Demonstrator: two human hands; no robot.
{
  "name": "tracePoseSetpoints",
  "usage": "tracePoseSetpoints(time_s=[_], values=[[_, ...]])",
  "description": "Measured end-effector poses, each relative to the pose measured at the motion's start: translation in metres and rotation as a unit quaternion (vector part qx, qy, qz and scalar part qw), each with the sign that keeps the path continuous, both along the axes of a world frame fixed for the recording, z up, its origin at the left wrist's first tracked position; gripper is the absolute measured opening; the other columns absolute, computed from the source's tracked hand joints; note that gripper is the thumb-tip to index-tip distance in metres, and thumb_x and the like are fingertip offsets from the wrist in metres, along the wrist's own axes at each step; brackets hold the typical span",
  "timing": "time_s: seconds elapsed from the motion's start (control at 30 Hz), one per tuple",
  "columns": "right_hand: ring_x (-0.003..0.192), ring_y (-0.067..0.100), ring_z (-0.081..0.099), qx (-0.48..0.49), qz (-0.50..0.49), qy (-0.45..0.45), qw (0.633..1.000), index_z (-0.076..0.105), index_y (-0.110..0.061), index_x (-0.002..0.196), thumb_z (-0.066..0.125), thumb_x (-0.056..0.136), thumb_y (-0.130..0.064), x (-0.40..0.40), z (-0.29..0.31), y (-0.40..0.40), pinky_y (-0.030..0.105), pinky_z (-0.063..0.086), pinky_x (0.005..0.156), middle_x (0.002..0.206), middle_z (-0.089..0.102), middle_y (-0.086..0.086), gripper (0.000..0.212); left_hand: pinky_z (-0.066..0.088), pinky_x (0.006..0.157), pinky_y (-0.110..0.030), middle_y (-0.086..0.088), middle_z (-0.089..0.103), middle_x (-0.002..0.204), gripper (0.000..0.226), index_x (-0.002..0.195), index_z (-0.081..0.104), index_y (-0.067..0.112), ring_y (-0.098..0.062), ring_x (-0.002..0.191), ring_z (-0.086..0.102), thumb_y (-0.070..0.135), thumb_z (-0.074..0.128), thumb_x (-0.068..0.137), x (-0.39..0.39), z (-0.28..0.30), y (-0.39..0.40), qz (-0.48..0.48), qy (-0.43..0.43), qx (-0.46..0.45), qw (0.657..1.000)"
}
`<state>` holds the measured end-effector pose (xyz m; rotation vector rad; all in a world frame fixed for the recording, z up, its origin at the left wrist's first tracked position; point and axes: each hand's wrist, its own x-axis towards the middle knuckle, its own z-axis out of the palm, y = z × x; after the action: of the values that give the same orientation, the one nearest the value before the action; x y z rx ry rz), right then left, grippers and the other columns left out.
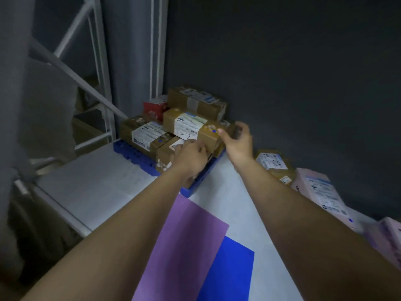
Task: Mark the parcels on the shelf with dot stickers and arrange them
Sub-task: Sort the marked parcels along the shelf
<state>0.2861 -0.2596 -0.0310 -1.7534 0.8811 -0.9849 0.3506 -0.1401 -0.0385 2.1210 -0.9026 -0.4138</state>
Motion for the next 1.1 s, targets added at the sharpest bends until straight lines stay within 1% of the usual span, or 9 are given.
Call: tracePoseSetpoints(time_s=[0.1, 0.3, 0.43, 0.53, 0.6, 0.7, 0.77, 0.87, 1.1], values=[[0.111, 0.022, 0.055, -0.012, -0.022, 0.005, 1.0, 0.056, -0.016, 0.115, 0.073, 0.083, -0.026, -0.014, -0.01, -0.007, 0.032, 0.045, 0.097, 0.122, 0.056, 0.012, 0.038, 0.032, 0.106, -0.045, -0.004, 0.053, 0.132, 0.03, 0.116, 0.061, 0.028, -0.033, 0.125, 0.042, 0.028, 0.043, 0.092, -0.005, -0.001, -0.012, -0.002, -0.027, 0.027, 0.999], [0.106, 0.012, 0.052, -0.063, -0.021, 0.077, 0.995, 0.058, -0.023, 0.102, 0.066, 0.087, -0.013, -0.139, -0.037, 0.023, 0.004, 0.04, 0.079, 0.114, 0.055, 0.0, 0.02, 0.019, 0.105, -0.04, 0.0, 0.042, 0.142, 0.039, 0.134, 0.047, 0.028, -0.027, 0.132, 0.031, 0.022, 0.042, 0.095, -0.086, -0.009, -0.008, -0.039, -0.137, 0.02, 0.99], [0.096, 0.001, 0.055, -0.092, -0.056, 0.143, 0.984, 0.062, -0.018, 0.099, 0.068, 0.083, -0.008, -0.245, -0.04, 0.044, 0.021, 0.051, 0.082, 0.109, 0.053, 0.0, 0.02, 0.033, 0.101, -0.039, -0.003, 0.045, 0.14, 0.039, 0.135, 0.047, 0.025, -0.029, 0.126, 0.04, 0.023, 0.045, 0.096, -0.159, -0.016, -0.01, -0.124, -0.116, 0.002, 0.985], [0.112, 0.021, 0.05, -0.242, -0.138, 0.298, 0.913, 0.065, -0.014, 0.108, 0.067, 0.083, -0.012, -0.319, -0.026, 0.058, 0.025, 0.036, 0.097, 0.118, 0.058, 0.007, 0.026, 0.042, 0.097, -0.039, -0.009, 0.051, 0.132, 0.035, 0.127, 0.054, 0.021, -0.032, 0.118, 0.049, 0.024, 0.048, 0.093, -0.217, -0.018, -0.018, -0.186, -0.056, -0.001, 0.981], [0.127, 0.029, 0.039, -0.282, -0.212, 0.403, 0.844, 0.054, -0.018, 0.127, 0.063, 0.088, -0.029, -0.359, -0.014, 0.064, 0.036, 0.029, 0.106, 0.137, 0.047, 0.009, 0.042, 0.044, 0.098, -0.036, -0.009, 0.055, 0.131, 0.032, 0.124, 0.058, 0.021, -0.031, 0.116, 0.053, 0.024, 0.049, 0.093, -0.255, -0.014, -0.023, -0.234, -0.032, -0.004, 0.972], [0.14, 0.034, 0.017, -0.175, -0.332, 0.471, 0.798, 0.022, -0.023, 0.147, 0.061, 0.079, -0.063, -0.403, -0.01, 0.053, 0.048, 0.02, 0.112, 0.156, 0.017, 0.009, 0.088, 0.042, 0.102, -0.037, -0.006, 0.051, 0.138, 0.036, 0.13, 0.053, 0.019, -0.026, 0.123, 0.049, 0.027, 0.051, 0.095, -0.306, -0.002, -0.027, -0.281, 0.016, -0.016, 0.96], [0.14, 0.037, 0.019, -0.063, -0.337, 0.454, 0.823, 0.006, -0.022, 0.15, 0.064, 0.07, -0.071, -0.418, -0.015, 0.043, 0.051, 0.024, 0.111, 0.156, 0.012, 0.012, 0.11, 0.041, 0.102, -0.038, -0.006, 0.049, 0.137, 0.036, 0.13, 0.052, 0.02, -0.027, 0.124, 0.047, 0.028, 0.049, 0.096, -0.328, 0.003, -0.026, -0.295, 0.024, -0.005, 0.955], [0.131, 0.04, 0.036, 0.025, -0.309, 0.339, 0.888, 0.002, -0.021, 0.15, 0.072, 0.072, -0.059, -0.422, -0.025, 0.037, 0.049, 0.038, 0.101, 0.149, 0.026, 0.016, 0.112, 0.04, 0.102, -0.04, -0.008, 0.049, 0.136, 0.034, 0.128, 0.053, 0.02, -0.028, 0.124, 0.046, 0.027, 0.047, 0.096, -0.343, 0.004, -0.025, -0.293, 0.029, 0.02, 0.955], [0.119, 0.019, 0.042, -0.151, -0.24, 0.213, 0.935, 0.024, -0.025, 0.144, 0.076, 0.063, -0.048, -0.388, -0.014, 0.081, 0.045, 0.049, 0.093, 0.132, 0.04, 0.0, 0.099, 0.036, 0.099, -0.028, -0.003, 0.041, 0.143, 0.055, 0.142, 0.035, 0.02, -0.021, 0.129, 0.043, 0.043, 0.05, 0.095, -0.307, 0.021, 0.004, -0.175, 0.21, -0.084, 0.958]])
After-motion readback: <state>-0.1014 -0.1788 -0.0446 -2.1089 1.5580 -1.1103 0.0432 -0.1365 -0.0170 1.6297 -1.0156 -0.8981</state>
